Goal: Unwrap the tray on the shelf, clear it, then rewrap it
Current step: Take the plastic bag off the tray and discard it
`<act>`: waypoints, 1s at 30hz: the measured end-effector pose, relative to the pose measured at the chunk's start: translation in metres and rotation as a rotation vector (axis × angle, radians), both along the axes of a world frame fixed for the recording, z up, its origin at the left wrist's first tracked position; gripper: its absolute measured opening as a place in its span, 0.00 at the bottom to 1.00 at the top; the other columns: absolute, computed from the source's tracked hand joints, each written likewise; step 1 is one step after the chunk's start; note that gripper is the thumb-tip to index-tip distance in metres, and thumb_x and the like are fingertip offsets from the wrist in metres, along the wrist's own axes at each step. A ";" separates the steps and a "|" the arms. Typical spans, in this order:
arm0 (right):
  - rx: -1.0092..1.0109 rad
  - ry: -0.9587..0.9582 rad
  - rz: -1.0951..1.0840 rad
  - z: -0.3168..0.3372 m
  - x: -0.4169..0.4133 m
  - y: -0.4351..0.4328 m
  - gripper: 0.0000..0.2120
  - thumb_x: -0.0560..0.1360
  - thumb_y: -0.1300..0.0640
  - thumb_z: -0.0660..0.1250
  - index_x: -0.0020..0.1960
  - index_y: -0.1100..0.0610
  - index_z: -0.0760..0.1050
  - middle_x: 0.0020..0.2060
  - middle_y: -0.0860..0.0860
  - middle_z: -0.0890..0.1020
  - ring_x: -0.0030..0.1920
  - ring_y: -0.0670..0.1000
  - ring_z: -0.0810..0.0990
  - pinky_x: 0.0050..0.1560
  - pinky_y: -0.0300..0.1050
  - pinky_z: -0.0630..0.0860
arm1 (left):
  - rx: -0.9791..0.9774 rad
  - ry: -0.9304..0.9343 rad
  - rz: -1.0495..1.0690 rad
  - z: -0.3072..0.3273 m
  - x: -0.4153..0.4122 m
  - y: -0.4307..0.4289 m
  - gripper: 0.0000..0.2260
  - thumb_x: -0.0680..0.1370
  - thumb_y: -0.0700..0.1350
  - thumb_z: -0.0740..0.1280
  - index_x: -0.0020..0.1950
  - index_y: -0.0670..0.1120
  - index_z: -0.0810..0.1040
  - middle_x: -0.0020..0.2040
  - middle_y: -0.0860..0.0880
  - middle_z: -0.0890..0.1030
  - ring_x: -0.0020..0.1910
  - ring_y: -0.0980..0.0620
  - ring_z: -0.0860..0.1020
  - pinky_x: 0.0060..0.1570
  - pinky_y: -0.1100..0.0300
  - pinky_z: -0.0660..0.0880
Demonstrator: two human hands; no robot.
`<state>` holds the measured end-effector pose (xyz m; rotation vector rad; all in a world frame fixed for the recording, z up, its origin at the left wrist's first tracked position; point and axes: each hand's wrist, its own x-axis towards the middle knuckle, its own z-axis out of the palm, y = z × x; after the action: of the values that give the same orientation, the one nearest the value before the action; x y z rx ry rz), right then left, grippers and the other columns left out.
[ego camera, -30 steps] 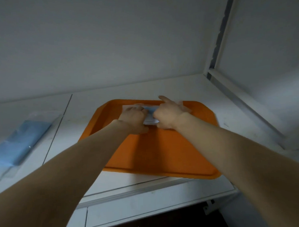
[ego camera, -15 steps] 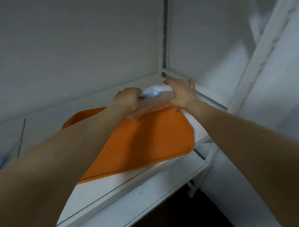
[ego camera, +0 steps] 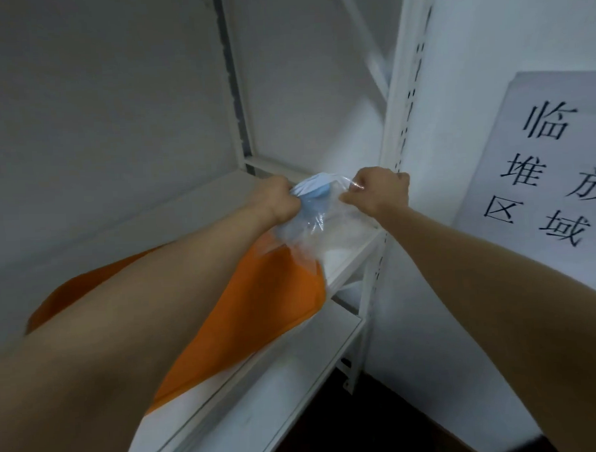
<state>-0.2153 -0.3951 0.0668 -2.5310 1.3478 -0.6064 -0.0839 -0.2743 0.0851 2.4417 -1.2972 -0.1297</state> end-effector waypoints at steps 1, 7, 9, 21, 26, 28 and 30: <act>0.027 -0.022 -0.033 -0.001 -0.002 -0.002 0.12 0.71 0.48 0.67 0.51 0.54 0.77 0.49 0.52 0.82 0.55 0.55 0.78 0.59 0.47 0.65 | 0.007 -0.001 -0.005 0.000 -0.005 -0.005 0.10 0.74 0.40 0.63 0.51 0.41 0.80 0.50 0.38 0.81 0.51 0.40 0.79 0.44 0.59 0.71; 0.321 -0.299 -0.016 -0.017 -0.021 -0.017 0.18 0.70 0.48 0.71 0.54 0.56 0.72 0.46 0.51 0.77 0.46 0.54 0.78 0.50 0.49 0.76 | 0.002 -0.013 -0.005 -0.002 -0.025 -0.035 0.10 0.72 0.42 0.65 0.50 0.38 0.80 0.49 0.38 0.80 0.50 0.40 0.79 0.40 0.59 0.69; 0.508 -0.508 0.000 -0.017 -0.030 -0.019 0.12 0.71 0.49 0.69 0.46 0.56 0.72 0.39 0.50 0.76 0.43 0.53 0.77 0.47 0.49 0.78 | -0.011 -0.005 0.002 -0.003 -0.034 -0.041 0.11 0.72 0.43 0.66 0.50 0.38 0.80 0.50 0.38 0.80 0.50 0.40 0.79 0.40 0.59 0.69; 0.859 -0.530 0.074 -0.032 -0.108 -0.059 0.10 0.76 0.65 0.62 0.52 0.62 0.81 0.30 0.46 0.81 0.38 0.43 0.78 0.39 0.33 0.68 | -0.023 0.747 0.054 -0.039 -0.135 -0.088 0.21 0.76 0.42 0.68 0.66 0.37 0.67 0.54 0.40 0.77 0.47 0.44 0.79 0.45 0.54 0.78; 0.891 -0.575 0.111 -0.065 -0.148 -0.091 0.16 0.81 0.50 0.54 0.46 0.54 0.79 0.28 0.49 0.84 0.54 0.54 0.79 0.67 0.48 0.66 | -0.061 0.984 0.098 -0.072 -0.183 -0.117 0.18 0.70 0.53 0.72 0.53 0.45 0.74 0.48 0.44 0.81 0.51 0.44 0.81 0.59 0.51 0.77; 0.892 -0.563 0.098 -0.080 -0.158 -0.103 0.20 0.81 0.46 0.51 0.52 0.54 0.78 0.35 0.53 0.84 0.56 0.54 0.78 0.65 0.47 0.66 | -0.081 0.956 0.106 -0.090 -0.195 -0.127 0.19 0.69 0.55 0.73 0.51 0.45 0.74 0.49 0.45 0.81 0.52 0.45 0.81 0.58 0.51 0.77; 0.906 -0.514 0.119 -0.097 -0.166 -0.111 0.20 0.80 0.44 0.51 0.51 0.53 0.78 0.37 0.52 0.86 0.56 0.53 0.79 0.63 0.45 0.67 | -0.109 0.890 0.128 -0.112 -0.202 -0.137 0.21 0.71 0.54 0.73 0.55 0.42 0.73 0.51 0.43 0.80 0.51 0.45 0.80 0.56 0.52 0.77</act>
<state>-0.3817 -0.5066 -0.0300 -1.5699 0.9562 -0.4318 -0.2862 -0.4113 -0.0269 1.9566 -0.7120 -0.9510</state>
